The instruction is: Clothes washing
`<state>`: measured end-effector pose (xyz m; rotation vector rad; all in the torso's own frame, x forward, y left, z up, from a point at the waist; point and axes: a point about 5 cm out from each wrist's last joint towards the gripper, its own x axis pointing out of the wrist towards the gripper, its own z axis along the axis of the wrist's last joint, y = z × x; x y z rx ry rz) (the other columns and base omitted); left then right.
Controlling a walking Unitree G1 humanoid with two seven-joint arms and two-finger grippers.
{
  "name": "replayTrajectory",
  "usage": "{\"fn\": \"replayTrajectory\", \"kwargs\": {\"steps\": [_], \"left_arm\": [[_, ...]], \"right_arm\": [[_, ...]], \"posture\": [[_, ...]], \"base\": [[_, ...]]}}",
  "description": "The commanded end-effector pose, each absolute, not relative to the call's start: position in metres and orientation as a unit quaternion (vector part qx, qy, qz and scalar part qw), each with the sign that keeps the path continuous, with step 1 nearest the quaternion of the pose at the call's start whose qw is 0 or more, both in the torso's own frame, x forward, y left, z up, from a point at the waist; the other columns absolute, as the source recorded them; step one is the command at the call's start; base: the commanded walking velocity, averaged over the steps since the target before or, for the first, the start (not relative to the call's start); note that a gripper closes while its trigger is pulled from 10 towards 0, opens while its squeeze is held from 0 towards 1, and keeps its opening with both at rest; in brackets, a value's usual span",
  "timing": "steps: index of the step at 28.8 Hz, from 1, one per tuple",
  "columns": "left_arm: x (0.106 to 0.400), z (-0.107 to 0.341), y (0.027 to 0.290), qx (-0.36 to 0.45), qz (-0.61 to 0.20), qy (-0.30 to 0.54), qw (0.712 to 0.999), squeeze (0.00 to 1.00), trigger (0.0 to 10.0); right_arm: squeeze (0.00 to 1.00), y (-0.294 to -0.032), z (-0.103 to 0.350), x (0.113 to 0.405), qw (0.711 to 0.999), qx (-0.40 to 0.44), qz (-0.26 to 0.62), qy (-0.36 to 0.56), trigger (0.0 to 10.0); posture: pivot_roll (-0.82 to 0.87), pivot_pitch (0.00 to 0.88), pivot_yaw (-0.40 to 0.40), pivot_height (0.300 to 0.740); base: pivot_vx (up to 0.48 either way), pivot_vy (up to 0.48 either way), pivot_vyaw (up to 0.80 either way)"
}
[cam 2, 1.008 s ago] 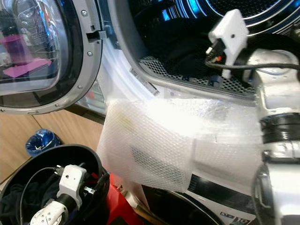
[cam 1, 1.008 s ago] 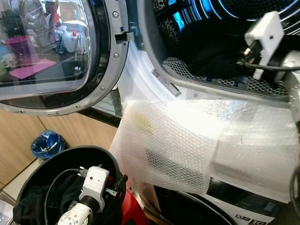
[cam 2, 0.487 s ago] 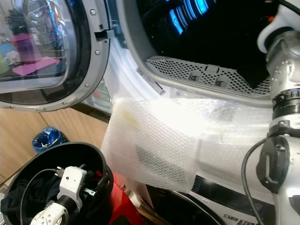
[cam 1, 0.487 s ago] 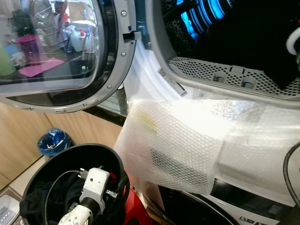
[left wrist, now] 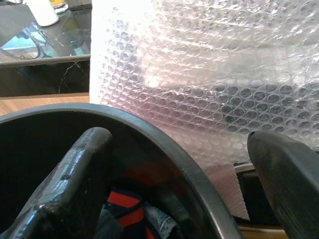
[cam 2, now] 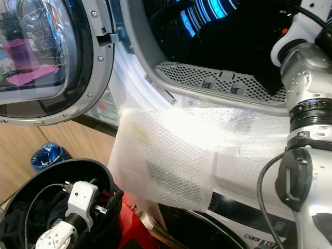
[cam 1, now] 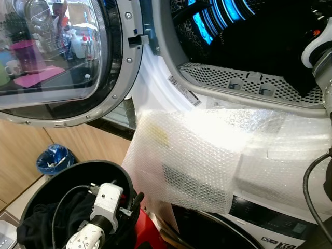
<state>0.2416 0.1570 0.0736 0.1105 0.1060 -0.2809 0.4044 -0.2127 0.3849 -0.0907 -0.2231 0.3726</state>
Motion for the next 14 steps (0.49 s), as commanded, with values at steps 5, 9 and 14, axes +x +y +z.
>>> {"fn": "replayTrajectory", "kwargs": {"steps": [5,9,14], "left_arm": [[0.243,0.075,0.160,0.061,-0.142,0.056,0.986,0.00,10.0],[0.243,0.075,0.158,0.061,-0.147,0.055,0.986,0.00,10.0],[0.244,0.077,0.158,0.062,-0.146,0.052,0.986,0.00,10.0]], "right_arm": [[0.00,-0.175,0.410,0.404,0.958,-0.053,0.251,-0.131,10.0],[0.00,-0.146,0.423,0.402,0.940,-0.048,0.307,-0.139,10.0],[0.00,-0.117,0.426,0.400,0.921,-0.081,0.358,-0.132,10.0]], "posture": [[-0.02,0.069,0.089,0.740],[-0.02,0.064,0.084,0.740],[0.01,0.051,0.074,0.740]], "base": [[0.000,0.000,0.00],[0.000,0.000,0.00],[0.000,0.000,0.00]]}}
